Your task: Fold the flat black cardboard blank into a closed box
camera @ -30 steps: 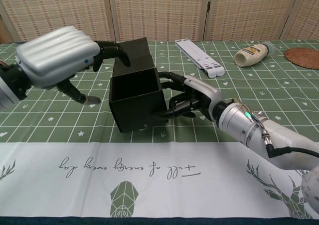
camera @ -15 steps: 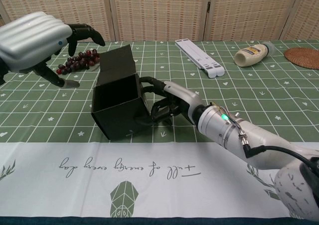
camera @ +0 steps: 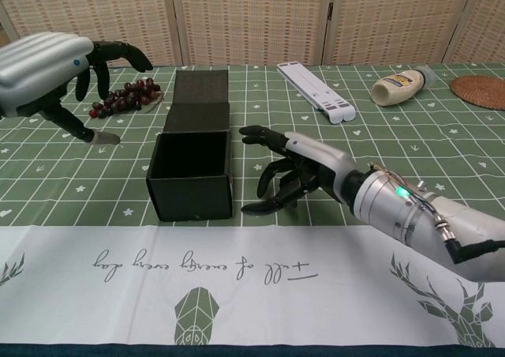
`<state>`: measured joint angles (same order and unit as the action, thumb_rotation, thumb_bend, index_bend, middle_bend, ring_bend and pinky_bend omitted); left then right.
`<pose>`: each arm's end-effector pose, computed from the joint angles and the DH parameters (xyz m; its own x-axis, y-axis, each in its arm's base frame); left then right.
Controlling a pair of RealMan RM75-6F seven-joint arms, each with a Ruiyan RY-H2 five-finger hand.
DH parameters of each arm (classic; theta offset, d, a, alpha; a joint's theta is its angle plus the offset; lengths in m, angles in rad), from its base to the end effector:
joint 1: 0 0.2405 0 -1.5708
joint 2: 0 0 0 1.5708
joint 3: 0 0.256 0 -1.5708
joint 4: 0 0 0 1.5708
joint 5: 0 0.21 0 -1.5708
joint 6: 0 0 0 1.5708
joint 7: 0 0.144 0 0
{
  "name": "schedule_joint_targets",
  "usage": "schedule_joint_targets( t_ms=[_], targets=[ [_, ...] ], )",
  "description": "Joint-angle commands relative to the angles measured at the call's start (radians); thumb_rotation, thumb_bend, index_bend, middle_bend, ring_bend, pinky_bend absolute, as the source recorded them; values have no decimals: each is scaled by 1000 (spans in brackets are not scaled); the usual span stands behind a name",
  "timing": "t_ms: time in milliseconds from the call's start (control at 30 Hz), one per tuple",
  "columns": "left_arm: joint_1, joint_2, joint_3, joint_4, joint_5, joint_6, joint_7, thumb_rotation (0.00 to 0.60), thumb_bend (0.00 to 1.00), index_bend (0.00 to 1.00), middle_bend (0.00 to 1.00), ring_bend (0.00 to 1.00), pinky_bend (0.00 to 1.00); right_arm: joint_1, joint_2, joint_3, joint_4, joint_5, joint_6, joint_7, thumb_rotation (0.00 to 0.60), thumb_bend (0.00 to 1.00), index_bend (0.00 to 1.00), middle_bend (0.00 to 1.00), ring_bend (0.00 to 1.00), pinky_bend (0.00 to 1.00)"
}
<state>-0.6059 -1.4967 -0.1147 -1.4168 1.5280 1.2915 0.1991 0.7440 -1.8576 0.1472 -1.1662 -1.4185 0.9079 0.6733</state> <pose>-0.1657 0.3162 0.0350 0.4244 -0.0832 0.9017 0.7657 -0.4985 -0.4064 -0.1213 -0.3159 -0.1079 -0.2882 -0.6104 0.7378 -0.8664 -0.1620 -0.4724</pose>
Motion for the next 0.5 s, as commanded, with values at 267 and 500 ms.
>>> schedule_joint_targets(
  t_ms=[267,500],
  targets=[
    [12,114,12,-145,-134,-225,-456,600,30,0,9,467,626,-35,278,61,-292,-30,94,-72,600,5,0,0,496,716],
    [9,114,29,-113,-159,-338,-700,600,30,0,0,468,680,-35,416,131,-412,34,94,-159,600,5,0,0,497,716]
  ],
)
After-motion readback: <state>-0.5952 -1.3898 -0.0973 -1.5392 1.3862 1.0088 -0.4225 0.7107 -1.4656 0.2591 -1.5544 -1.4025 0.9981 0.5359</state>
